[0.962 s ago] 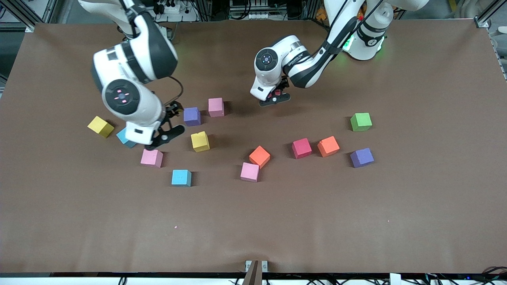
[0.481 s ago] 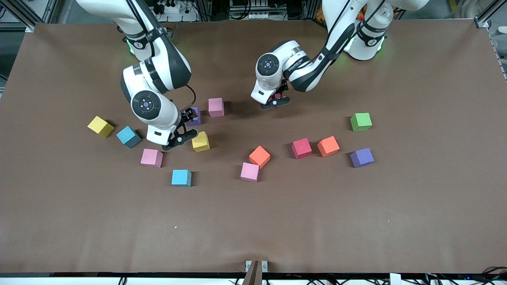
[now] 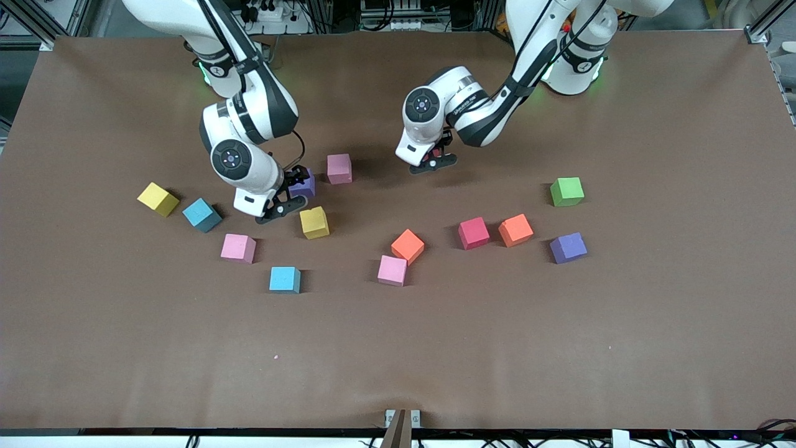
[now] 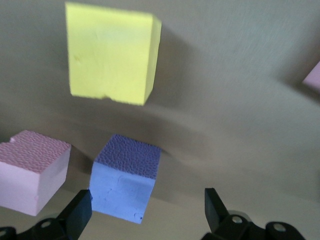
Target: Form number 2 with 11 blocks
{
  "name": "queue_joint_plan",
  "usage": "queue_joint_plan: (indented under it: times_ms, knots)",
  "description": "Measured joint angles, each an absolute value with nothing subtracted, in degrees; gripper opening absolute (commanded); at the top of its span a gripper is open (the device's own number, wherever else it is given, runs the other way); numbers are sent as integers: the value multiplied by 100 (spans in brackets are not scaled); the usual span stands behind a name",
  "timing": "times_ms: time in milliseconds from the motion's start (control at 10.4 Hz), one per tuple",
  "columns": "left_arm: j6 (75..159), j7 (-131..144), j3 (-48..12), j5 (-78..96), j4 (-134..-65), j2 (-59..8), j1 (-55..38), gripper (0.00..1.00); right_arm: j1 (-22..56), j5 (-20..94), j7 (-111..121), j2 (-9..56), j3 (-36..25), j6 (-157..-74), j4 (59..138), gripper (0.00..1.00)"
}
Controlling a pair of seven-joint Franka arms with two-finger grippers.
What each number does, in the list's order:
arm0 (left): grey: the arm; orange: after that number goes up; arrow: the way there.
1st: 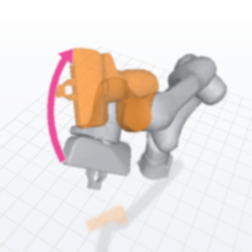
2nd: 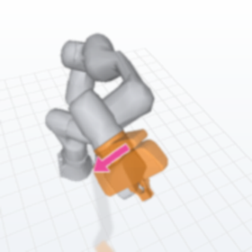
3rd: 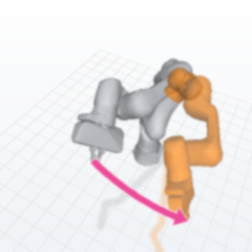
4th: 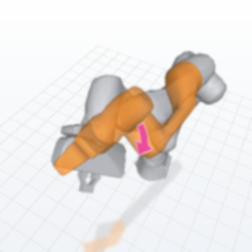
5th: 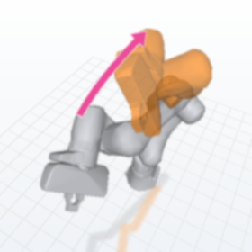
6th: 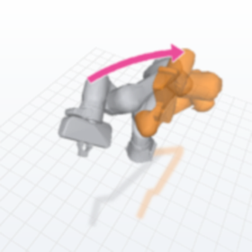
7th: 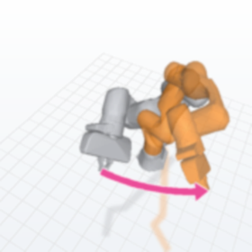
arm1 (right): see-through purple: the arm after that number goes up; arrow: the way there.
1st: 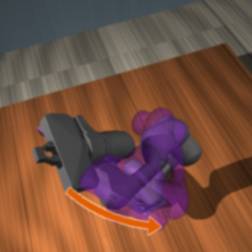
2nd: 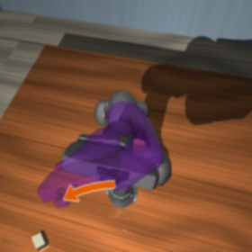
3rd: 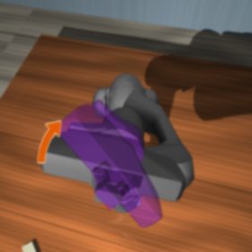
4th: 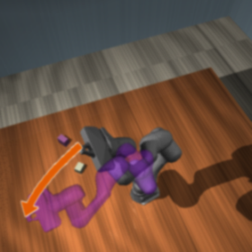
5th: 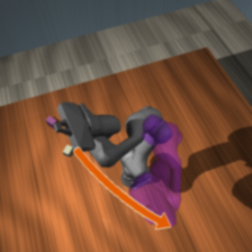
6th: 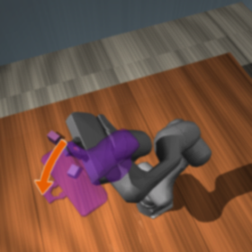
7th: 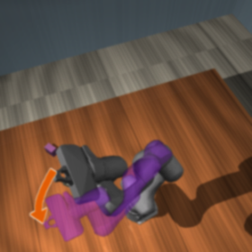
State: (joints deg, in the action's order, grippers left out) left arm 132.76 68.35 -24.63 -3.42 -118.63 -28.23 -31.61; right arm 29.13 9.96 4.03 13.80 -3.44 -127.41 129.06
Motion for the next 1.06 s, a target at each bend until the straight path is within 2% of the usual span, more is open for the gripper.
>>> queue_joint_plan:
  times_ms: [577,1058]
  knots:
    - [13318,6639,-2510,-636,-11629,-2862,-3339,34,3071,1614,391,1339,-309,-12833,13099,100]
    - [13314,6635,-2512,-647,-11472,-3078,-3696,35,3050,1679,313,1257,-390,-12818,13117,100]
